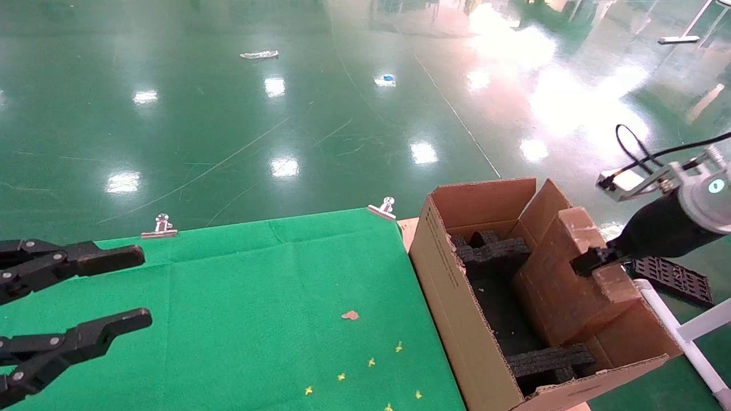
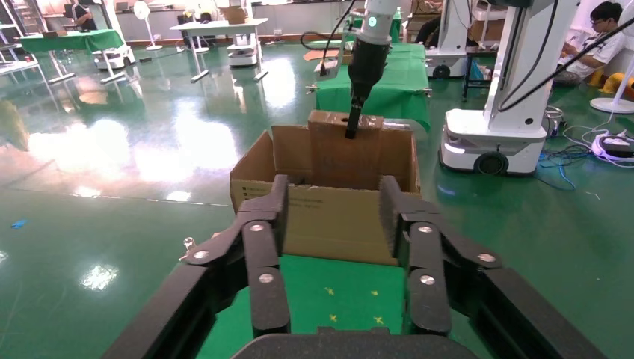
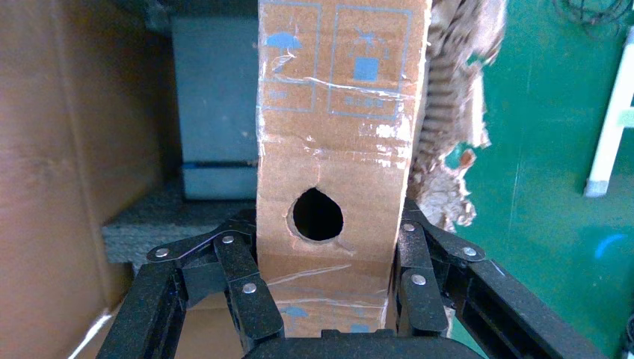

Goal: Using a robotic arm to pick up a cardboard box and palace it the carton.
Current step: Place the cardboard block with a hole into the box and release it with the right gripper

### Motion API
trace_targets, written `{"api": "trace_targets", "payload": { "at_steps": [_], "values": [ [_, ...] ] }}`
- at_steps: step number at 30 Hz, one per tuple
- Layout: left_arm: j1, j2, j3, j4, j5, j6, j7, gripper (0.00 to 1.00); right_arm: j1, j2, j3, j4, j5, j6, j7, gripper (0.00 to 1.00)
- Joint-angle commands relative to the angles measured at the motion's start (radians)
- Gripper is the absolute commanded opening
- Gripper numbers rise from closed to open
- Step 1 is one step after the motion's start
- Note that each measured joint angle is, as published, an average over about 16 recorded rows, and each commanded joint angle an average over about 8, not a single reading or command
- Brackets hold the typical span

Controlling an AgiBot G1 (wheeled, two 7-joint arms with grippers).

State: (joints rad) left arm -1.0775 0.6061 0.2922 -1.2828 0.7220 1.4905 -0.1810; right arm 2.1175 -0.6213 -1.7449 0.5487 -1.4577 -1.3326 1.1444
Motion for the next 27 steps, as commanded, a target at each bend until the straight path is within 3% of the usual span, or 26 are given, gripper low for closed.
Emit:
{"api": "trace_targets", "payload": {
  "at_steps": [1,12,27],
  "values": [
    [0.0,0.0,0.0,0.0,0.0,0.0,0.0,1.0,-0.029,-0.018,-0.003,-0.041,0.007,0.007,-0.018,0.0],
    [0.0,0.0,0.001,0.0,-0.001,0.0,0.0,1.0,-0.181,-0.108,0.002,-0.206,0.045,0.094,-0.063,0.0],
    [0.0,-0.001,0.002,0.0,-0.001,-0.001,0.001,1.0,-0.425,-0.208,0.066,-0.383,0.16,0.29,-0.187,0.0]
  ]
}}
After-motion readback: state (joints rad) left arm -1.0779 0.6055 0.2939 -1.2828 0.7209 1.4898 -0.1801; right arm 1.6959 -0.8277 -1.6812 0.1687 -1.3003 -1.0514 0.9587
